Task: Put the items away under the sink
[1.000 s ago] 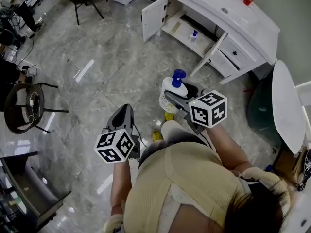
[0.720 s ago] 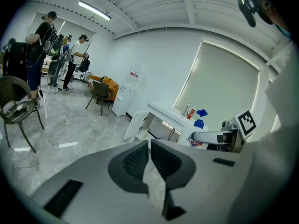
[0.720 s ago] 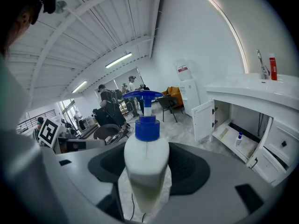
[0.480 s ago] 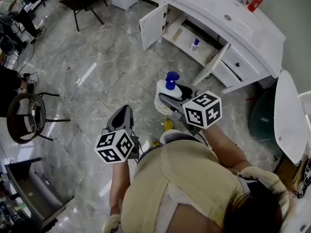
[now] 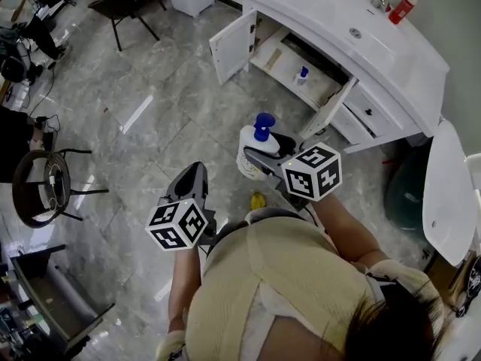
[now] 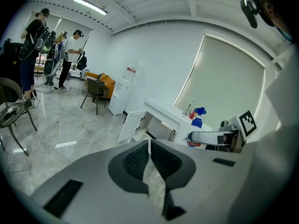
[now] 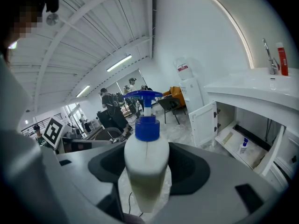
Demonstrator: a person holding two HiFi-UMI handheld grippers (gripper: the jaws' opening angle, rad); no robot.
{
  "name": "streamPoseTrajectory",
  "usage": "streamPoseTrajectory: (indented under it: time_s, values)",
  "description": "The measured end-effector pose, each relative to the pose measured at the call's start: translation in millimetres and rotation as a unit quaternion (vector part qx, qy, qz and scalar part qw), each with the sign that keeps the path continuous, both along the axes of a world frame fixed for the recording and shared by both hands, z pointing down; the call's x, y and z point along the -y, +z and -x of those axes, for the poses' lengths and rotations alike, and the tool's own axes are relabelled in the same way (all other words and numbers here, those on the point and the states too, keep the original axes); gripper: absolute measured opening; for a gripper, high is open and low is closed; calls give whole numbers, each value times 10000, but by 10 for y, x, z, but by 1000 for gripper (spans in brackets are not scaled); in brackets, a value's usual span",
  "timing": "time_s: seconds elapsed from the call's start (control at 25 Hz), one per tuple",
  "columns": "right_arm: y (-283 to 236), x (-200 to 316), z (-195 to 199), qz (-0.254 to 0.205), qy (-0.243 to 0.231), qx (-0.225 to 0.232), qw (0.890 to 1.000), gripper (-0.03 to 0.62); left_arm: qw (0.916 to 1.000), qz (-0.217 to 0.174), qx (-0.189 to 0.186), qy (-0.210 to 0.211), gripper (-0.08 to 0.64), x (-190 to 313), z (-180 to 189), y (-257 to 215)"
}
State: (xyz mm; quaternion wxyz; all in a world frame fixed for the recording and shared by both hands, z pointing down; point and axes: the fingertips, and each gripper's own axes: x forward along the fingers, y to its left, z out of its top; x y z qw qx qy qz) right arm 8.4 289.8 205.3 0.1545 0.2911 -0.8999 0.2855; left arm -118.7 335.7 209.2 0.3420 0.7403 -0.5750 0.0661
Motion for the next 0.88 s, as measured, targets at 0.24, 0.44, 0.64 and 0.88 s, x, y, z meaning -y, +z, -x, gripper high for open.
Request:
streamPoseTrajectory:
  time_s: [0.24,0.44,0.64,0.88]
  values:
    - [68,207,-85,66,25,9,10000,281,10000,27,-59,28,49,236,-121,28]
    - [121,374,-130,120,97,7,9999,281,9999,73,-57,106,49,412,-176,73]
    - [181,556,-164,186,220,-44,9996,281,9996,108,-86,248,49,666,-195,121]
    - [231,892,-192,206,529,-132,9983,281,9983,125,-134,561,49,1109,-197,189]
